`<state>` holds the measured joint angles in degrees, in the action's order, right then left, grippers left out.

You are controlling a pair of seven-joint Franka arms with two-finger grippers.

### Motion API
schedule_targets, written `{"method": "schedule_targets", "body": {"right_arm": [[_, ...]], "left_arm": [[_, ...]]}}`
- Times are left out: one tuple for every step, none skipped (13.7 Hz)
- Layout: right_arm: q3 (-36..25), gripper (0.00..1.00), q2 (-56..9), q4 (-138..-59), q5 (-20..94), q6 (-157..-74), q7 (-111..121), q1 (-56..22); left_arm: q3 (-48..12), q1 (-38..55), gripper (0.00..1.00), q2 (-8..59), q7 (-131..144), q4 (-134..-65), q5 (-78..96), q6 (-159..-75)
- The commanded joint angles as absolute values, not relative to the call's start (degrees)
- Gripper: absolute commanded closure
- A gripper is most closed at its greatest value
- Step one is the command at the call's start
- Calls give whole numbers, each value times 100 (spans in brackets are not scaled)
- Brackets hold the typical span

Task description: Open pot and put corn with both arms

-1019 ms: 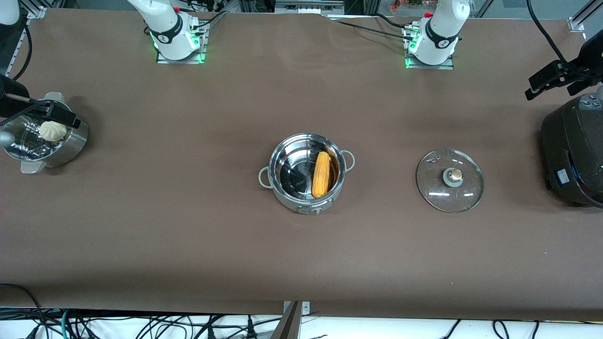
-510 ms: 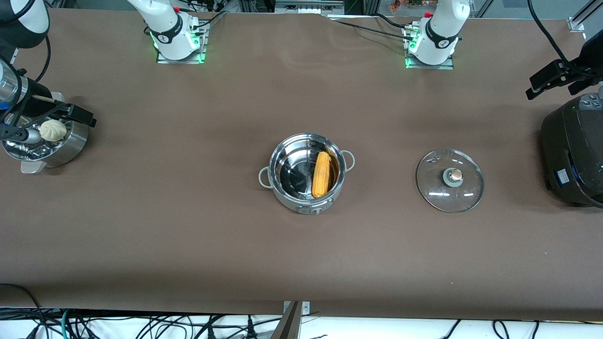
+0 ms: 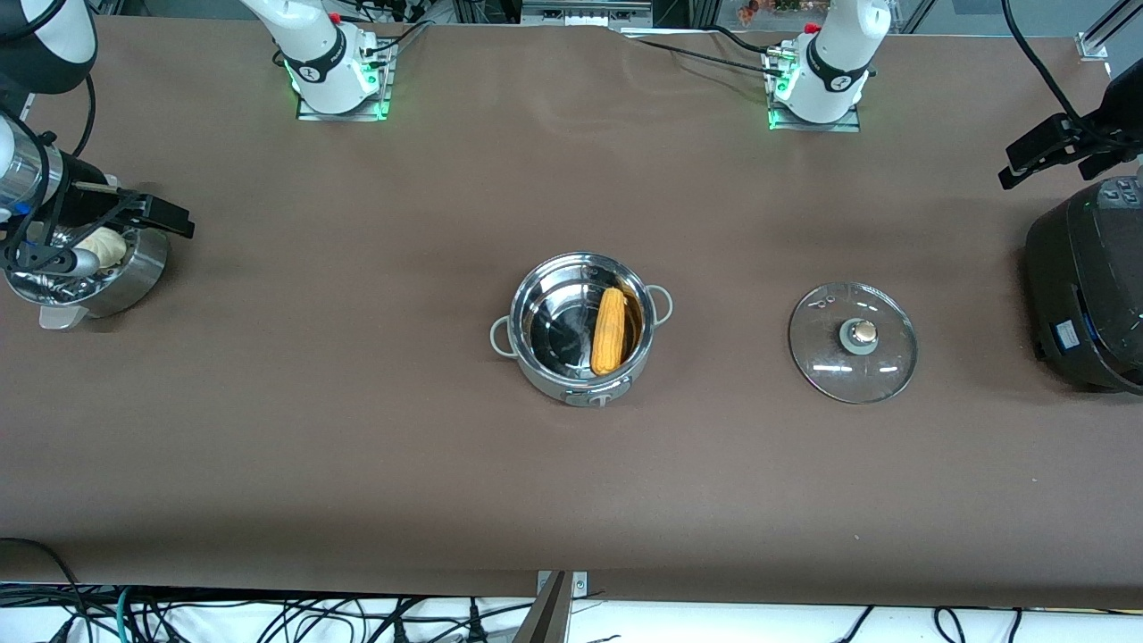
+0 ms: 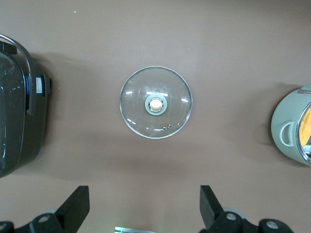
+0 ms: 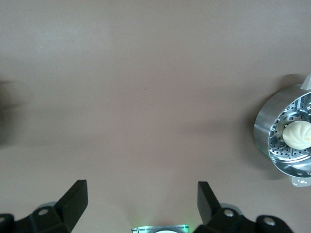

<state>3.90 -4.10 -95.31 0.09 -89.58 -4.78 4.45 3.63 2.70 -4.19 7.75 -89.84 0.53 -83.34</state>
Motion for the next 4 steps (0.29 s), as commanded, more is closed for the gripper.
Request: {"method": "schedule_targets", "body": {"right_arm": [[369,0,-483,-9352,70,-8815,-360,457],[378,0,-483,-9352,70,-8815,-378,457],[378,0,-483,-9352,53,-8815,-378,457],[378,0,-492,-9343,53,-8824,-378,448]], "left_arm": [[343,229,0,-334,809,-8798,35,-8200],[343,229,0,-334,809,-8789,35,-8191],[343,229,0,-334,809,-8789,35,-8183],[343,229,0,-334,809,-8798,35,-8183]]}}
